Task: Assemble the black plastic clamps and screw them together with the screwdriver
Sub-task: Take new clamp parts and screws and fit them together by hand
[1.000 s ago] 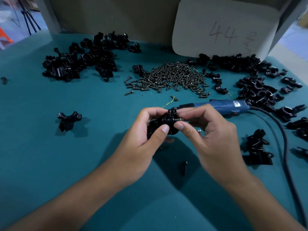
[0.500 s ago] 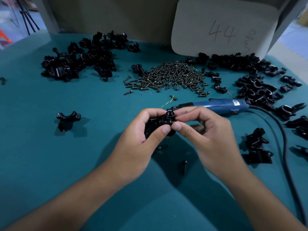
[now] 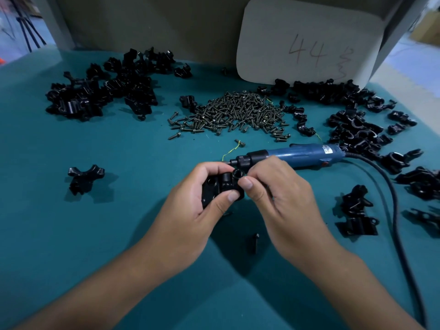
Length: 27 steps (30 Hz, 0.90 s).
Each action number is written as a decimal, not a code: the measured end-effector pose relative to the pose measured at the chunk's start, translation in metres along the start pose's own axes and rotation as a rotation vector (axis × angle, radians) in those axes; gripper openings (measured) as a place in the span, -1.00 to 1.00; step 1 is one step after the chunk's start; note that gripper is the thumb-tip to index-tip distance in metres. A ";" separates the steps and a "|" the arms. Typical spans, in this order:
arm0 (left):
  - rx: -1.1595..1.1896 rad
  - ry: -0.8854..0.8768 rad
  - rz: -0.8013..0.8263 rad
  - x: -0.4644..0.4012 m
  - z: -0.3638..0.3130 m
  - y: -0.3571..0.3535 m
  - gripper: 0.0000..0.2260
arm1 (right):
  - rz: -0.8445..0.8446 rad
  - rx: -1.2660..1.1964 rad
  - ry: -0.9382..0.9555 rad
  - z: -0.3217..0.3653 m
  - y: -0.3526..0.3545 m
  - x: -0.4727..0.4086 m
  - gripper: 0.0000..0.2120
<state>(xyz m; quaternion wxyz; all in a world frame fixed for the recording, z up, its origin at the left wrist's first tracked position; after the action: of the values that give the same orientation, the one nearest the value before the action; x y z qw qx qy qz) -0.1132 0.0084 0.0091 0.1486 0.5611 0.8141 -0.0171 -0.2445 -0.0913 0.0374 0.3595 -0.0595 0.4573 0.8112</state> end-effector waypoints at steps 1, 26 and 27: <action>-0.007 -0.003 0.006 0.000 0.000 -0.001 -0.78 | 0.000 0.021 0.003 0.000 0.000 0.001 -0.77; -0.038 0.038 -0.039 0.000 0.003 0.002 -0.73 | 0.084 -0.106 -0.047 -0.002 0.008 0.003 -0.75; -0.021 0.039 -0.049 -0.001 0.003 0.002 -0.73 | 0.085 -0.145 -0.030 -0.001 0.009 0.002 -0.85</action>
<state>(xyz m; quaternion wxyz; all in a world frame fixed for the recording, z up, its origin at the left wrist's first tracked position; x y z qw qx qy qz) -0.1102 0.0080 0.0072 0.1382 0.5394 0.8306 -0.0014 -0.2525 -0.0940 0.0423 0.3262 -0.0536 0.3942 0.8575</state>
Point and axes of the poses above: each hand's wrist, its own x-axis away from the middle knuckle, its own y-axis out of the back of the hand, z = x × y, the point moved 2 cm from there along -x, towards the middle knuckle, and after that the axes turned 4 degrees about z, right-handed, at the moved point
